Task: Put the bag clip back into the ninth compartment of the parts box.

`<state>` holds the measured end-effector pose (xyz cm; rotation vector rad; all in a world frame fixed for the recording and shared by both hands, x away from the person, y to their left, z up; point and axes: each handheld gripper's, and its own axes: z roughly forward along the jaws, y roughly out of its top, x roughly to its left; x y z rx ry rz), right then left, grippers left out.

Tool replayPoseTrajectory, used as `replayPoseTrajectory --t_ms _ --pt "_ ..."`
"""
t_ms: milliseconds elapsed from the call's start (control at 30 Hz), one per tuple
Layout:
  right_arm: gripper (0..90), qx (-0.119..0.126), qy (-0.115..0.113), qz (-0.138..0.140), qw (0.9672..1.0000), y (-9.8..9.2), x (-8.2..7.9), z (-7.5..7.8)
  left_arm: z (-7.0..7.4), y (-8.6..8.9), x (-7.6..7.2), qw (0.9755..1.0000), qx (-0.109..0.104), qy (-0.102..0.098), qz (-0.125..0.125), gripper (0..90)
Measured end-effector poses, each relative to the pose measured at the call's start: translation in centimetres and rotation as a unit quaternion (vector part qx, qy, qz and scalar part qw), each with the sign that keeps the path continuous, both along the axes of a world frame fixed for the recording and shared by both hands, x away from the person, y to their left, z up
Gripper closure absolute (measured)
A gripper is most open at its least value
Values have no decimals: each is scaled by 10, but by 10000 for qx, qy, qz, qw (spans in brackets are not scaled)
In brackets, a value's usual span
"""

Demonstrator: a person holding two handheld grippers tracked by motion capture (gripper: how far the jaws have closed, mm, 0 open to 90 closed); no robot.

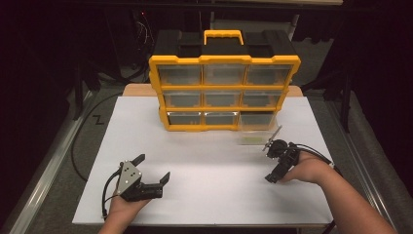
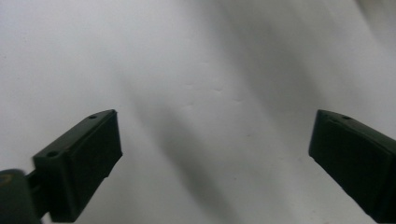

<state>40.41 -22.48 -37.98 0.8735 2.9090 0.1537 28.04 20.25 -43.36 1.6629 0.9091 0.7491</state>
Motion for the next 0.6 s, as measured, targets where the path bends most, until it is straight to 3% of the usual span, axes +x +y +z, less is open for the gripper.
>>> replayPoseTrajectory --t_ms 233,400,600 --pt "7 -114 40 -90 9999 4 -2 -13 0 0 0 10000 -13 -12 12 3" --pt "7 -74 38 -92 9999 5 -3 -18 0 0 0 10000 9 8 2 4" --pt "7 48 -122 -139 9998 6 -5 -21 0 0 0 10000 16 11 3 3"
